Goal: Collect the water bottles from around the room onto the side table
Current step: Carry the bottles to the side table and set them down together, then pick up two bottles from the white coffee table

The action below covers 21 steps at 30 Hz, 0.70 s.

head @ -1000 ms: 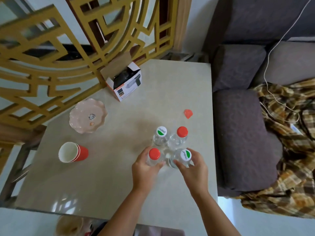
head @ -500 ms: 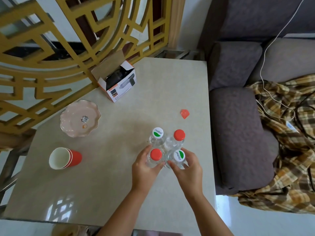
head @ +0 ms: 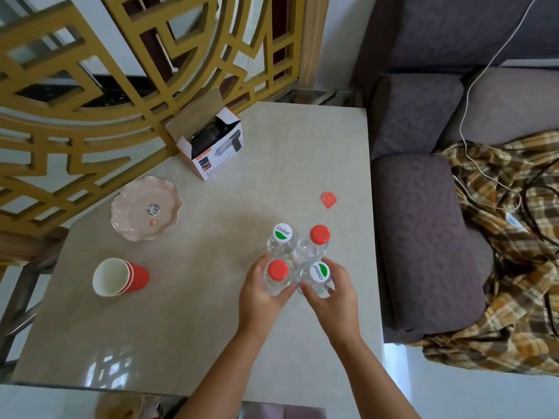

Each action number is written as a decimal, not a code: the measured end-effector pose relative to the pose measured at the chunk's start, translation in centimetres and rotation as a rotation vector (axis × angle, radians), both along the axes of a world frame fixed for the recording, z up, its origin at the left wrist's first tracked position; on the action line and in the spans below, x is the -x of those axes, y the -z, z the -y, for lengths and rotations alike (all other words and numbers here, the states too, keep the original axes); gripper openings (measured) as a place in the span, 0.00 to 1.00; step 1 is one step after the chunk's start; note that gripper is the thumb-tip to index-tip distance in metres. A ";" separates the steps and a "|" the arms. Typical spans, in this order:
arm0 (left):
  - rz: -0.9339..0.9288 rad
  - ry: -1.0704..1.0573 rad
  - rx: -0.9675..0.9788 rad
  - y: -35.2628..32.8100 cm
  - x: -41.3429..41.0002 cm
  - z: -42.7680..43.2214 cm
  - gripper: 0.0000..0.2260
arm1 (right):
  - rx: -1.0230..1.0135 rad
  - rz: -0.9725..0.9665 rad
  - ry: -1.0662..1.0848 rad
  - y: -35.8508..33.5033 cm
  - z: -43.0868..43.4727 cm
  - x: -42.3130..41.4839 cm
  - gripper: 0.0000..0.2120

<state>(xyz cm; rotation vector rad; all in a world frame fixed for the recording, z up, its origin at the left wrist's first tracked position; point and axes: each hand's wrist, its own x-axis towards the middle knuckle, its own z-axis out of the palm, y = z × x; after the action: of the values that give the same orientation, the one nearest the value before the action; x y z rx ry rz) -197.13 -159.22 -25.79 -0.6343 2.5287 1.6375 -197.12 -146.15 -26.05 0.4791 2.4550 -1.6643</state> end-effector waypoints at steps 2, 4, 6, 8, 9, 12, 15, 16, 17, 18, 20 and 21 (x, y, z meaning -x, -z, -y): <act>0.010 0.011 0.000 -0.5 -0.1 0.0 0.30 | -0.026 -0.005 -0.010 -0.5 0.0 -0.1 0.27; 0.015 0.000 0.011 -1.2 -0.2 0.2 0.31 | -0.064 -0.025 -0.020 -1.1 -0.1 -0.2 0.28; 0.005 -0.014 0.035 -2.0 -0.3 0.4 0.32 | -0.097 -0.052 -0.025 -1.8 -0.3 -0.4 0.29; -0.026 0.016 0.066 -2.8 -0.6 0.7 0.33 | -0.131 -0.076 -0.036 -2.5 -0.5 -0.6 0.29; -0.048 0.045 0.086 -3.1 -0.8 0.9 0.33 | -0.145 -0.090 -0.043 -2.9 -0.6 -0.7 0.29; -0.137 0.140 0.174 -4.3 -1.5 1.3 0.33 | -0.189 -0.138 -0.064 -4.5 -1.0 -1.2 0.29; -0.270 0.232 0.304 -5.9 -2.0 1.3 0.27 | -0.247 -0.194 -0.070 -6.5 -1.6 -1.6 0.28; -0.320 0.262 0.350 -6.4 -2.0 1.2 0.25 | -0.287 -0.221 -0.067 -7.2 -1.9 -1.7 0.26; -0.368 0.293 0.392 -6.9 -2.0 1.1 0.24 | -0.340 -0.254 -0.062 -7.9 -2.2 -1.9 0.25; -0.416 0.322 0.433 -7.5 -2.1 0.9 0.23 | -0.397 -0.286 -0.055 -8.6 -2.5 -2.1 0.23; -0.512 0.376 0.509 -8.7 -2.1 0.4 0.20 | -0.509 -0.335 -0.036 -9.8 -3.2 -2.7 0.20; -0.550 0.409 0.539 -9.5 -2.2 -0.1 0.20 | -0.571 -0.352 -0.030 -10.4 -3.6 -3.0 0.19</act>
<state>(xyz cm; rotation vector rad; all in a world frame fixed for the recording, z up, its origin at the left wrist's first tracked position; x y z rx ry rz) -194.96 -159.14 -16.33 0.3774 3.2186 1.0918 -194.11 -142.54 -15.66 0.2095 3.1803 -1.0843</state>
